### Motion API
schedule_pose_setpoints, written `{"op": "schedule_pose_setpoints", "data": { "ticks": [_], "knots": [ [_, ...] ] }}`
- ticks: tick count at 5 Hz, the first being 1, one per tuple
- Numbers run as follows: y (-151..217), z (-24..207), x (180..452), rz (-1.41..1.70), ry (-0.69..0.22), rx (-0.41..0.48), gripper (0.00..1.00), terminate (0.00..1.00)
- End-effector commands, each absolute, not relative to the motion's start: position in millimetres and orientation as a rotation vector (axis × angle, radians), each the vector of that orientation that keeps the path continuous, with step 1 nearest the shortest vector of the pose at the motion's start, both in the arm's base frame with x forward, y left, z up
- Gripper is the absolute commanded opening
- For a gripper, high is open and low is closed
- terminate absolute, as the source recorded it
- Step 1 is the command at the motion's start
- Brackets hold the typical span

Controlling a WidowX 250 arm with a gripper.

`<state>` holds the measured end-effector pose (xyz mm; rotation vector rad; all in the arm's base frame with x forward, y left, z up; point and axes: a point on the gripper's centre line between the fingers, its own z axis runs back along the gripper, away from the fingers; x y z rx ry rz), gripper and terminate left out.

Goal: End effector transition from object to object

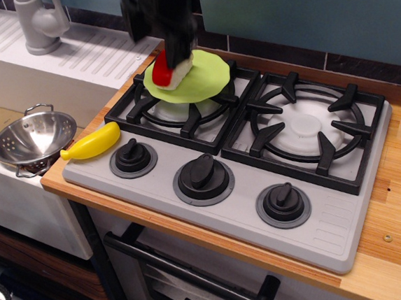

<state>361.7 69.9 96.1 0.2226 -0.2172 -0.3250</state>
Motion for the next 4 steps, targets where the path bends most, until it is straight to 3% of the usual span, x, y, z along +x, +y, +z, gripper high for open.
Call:
{"op": "schedule_pose_setpoints", "data": {
  "ticks": [1, 4],
  "knots": [
    [89.8, 126.9, 337.3, -0.294, -0.323, 0.209, 1.00, 0.00],
    [98.7, 99.6, 295.7, -0.294, -0.375, 0.232, 1.00, 0.00]
  ]
}}
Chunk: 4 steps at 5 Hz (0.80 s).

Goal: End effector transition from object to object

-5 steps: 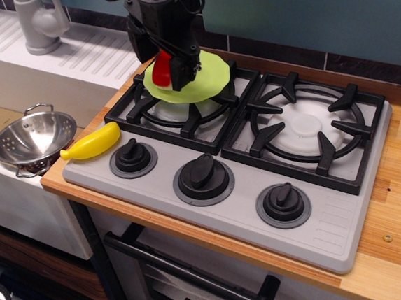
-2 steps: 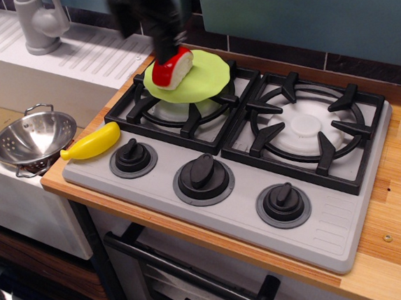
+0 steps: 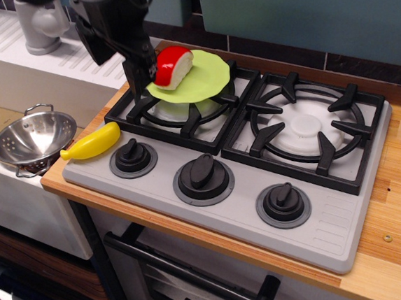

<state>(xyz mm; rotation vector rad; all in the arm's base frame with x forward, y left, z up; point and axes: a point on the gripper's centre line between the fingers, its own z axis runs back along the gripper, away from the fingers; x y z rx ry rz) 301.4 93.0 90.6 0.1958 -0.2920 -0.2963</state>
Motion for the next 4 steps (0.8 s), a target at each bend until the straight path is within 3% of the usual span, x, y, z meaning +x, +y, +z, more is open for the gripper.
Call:
{"op": "schedule_pose_setpoints", "data": {
  "ticks": [1, 4],
  "knots": [
    [103.7, 88.8, 286.5, -0.301, -0.403, 0.235, 1.00, 0.00],
    [120.0, 58.3, 270.9, -0.321, -0.466, 0.231, 1.00, 0.00]
  ]
}}
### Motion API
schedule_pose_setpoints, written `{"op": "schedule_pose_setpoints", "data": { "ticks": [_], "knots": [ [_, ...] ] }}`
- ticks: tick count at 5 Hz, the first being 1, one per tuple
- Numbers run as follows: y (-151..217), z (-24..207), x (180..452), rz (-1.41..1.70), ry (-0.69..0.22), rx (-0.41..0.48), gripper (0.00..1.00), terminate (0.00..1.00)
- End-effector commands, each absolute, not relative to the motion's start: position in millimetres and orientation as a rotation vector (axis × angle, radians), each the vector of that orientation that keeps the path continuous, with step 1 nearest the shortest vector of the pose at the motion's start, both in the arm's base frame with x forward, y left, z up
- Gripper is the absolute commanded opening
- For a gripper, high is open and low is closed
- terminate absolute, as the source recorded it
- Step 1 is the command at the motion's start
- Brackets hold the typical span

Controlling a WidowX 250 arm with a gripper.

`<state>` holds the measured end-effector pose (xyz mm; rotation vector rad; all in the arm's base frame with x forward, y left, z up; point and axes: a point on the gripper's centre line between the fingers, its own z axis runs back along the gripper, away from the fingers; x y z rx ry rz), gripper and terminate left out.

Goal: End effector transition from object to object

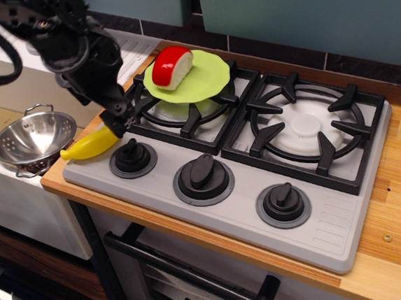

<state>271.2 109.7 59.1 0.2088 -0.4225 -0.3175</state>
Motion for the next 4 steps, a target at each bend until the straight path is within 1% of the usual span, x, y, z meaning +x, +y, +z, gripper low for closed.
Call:
{"op": "schedule_pose_setpoints", "data": {
  "ticks": [1, 3, 4],
  "knots": [
    [124.1, 47.1, 267.6, -0.323, -0.487, 0.227, 1.00, 0.00],
    [131.7, 18.0, 266.9, -0.324, -0.537, 0.209, 1.00, 0.00],
    [129.7, 14.4, 270.7, -0.332, -0.496, 0.208, 1.00, 1.00]
  ]
}}
